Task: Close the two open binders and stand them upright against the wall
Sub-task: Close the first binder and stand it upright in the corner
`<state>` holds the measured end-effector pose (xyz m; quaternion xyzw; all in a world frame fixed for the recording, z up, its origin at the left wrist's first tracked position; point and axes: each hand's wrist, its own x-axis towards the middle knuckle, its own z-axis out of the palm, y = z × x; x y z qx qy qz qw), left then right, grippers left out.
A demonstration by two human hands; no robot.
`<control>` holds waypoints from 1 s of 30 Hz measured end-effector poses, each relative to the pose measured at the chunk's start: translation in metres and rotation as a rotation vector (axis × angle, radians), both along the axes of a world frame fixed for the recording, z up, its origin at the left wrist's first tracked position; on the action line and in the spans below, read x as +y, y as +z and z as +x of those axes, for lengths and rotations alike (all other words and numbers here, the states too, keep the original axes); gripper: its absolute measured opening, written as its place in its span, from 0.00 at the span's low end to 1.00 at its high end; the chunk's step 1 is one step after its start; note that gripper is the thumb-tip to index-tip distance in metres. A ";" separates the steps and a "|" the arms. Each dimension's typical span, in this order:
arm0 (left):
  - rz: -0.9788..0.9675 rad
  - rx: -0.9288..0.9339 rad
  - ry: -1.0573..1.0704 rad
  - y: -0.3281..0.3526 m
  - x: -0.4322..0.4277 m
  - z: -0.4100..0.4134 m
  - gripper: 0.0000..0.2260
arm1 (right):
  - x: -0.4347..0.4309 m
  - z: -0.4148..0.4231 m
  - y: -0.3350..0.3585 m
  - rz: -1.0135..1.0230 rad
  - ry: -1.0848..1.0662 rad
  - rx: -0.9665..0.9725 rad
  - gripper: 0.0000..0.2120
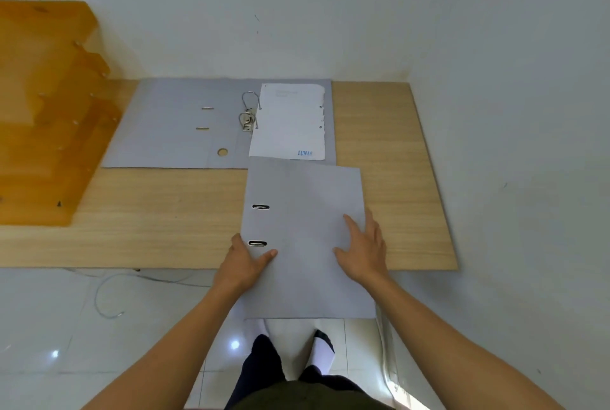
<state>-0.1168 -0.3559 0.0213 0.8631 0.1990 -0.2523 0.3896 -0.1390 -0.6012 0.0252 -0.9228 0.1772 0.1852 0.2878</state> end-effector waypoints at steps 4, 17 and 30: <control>-0.015 0.010 -0.004 0.000 -0.002 -0.002 0.38 | 0.020 0.011 -0.012 0.124 0.157 0.089 0.36; -0.562 0.250 0.376 0.021 -0.017 0.044 0.33 | 0.016 0.030 -0.004 0.404 -0.205 0.075 0.31; -1.036 0.278 -0.239 0.107 -0.107 0.096 0.24 | -0.003 0.068 0.064 0.761 -0.587 -0.307 0.36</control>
